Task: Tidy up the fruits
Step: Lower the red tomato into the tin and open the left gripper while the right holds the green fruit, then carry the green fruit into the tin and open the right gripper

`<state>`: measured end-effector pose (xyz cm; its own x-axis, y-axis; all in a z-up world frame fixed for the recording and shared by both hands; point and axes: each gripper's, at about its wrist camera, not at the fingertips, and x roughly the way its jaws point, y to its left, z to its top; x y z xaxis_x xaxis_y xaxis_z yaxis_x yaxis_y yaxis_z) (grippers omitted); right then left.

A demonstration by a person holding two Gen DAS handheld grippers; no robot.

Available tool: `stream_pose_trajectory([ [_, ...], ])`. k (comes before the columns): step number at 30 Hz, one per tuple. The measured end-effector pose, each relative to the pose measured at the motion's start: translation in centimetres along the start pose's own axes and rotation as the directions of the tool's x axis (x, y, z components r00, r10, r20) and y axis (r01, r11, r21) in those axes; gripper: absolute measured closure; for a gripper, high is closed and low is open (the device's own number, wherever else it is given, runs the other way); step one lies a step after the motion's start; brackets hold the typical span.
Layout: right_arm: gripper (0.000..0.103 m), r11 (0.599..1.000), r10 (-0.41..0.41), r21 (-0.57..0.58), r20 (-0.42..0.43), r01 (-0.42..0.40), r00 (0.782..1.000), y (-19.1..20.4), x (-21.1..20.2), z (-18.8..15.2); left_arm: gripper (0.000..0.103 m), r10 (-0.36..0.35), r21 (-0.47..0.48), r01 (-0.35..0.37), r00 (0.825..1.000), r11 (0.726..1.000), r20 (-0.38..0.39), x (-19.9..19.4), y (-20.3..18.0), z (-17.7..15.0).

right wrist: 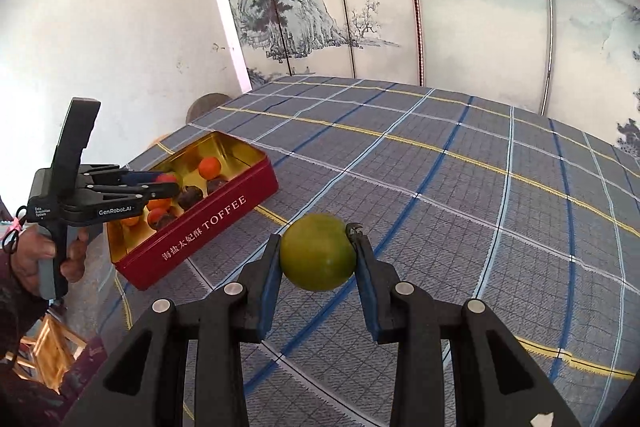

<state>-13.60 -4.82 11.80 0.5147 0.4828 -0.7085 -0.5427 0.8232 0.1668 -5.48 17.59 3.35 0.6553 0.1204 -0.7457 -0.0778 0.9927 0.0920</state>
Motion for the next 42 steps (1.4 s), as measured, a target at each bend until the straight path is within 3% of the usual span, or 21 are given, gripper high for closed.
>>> stream_pose_trajectory([
  [1, 0.071, 1.0, 0.001, -0.001, -0.001, -0.001, 1.0, 0.1, 0.0, -0.1, 0.03, 0.01, 0.0, -0.01, 1.0, 1.0, 0.011, -0.1, 0.0, 0.0],
  [3, 0.071, 1.0, 0.001, -0.005, -0.004, -0.001, 1.0, 0.3, 0.1, -0.1, 0.029, 0.029, 0.004, -0.029, 0.999, 1.0, 0.037, -0.6, 0.0, 0.1],
  [6, 0.071, 1.0, 0.008, -0.006, -0.003, -0.008, 1.0, 0.7, 0.1, 0.0, 0.019, 0.048, 0.006, -0.048, 0.998, 0.999, 0.044, -0.9, 0.0, 0.1],
  [17, 0.071, 0.991, 0.113, -0.075, 0.007, -0.112, 0.994, 5.6, 0.5, 1.5, 0.014, 0.138, -0.088, -0.134, 0.989, 0.987, 0.048, -2.4, 2.3, -1.2],
  [21, 0.07, 0.984, 0.156, -0.09, -0.001, -0.155, 0.988, 7.4, 1.3, 2.1, 0.009, 0.229, -0.125, -0.216, 0.969, 0.968, 0.095, -3.9, 3.4, -1.9],
  [27, 0.07, 0.967, 0.234, -0.097, -0.008, -0.234, 0.972, 9.9, 2.9, 3.2, 0.006, 0.184, -0.214, -0.151, 0.973, 0.965, 0.142, -6.0, 6.3, -2.7],
  [32, 0.07, 0.951, 0.298, -0.083, -0.015, -0.299, 0.954, 11.9, 4.8, 4.3, 0.006, 0.207, -0.247, -0.168, 0.969, 0.954, 0.137, -6.6, 7.8, -3.6],
  [42, 0.069, 0.936, 0.336, -0.084, -0.066, -0.341, 0.94, 16.0, 9.8, 5.7, 0.006, 0.256, -0.254, -0.21, 0.953, 0.944, 0.162, -8.1, 9.7, -5.0],
])
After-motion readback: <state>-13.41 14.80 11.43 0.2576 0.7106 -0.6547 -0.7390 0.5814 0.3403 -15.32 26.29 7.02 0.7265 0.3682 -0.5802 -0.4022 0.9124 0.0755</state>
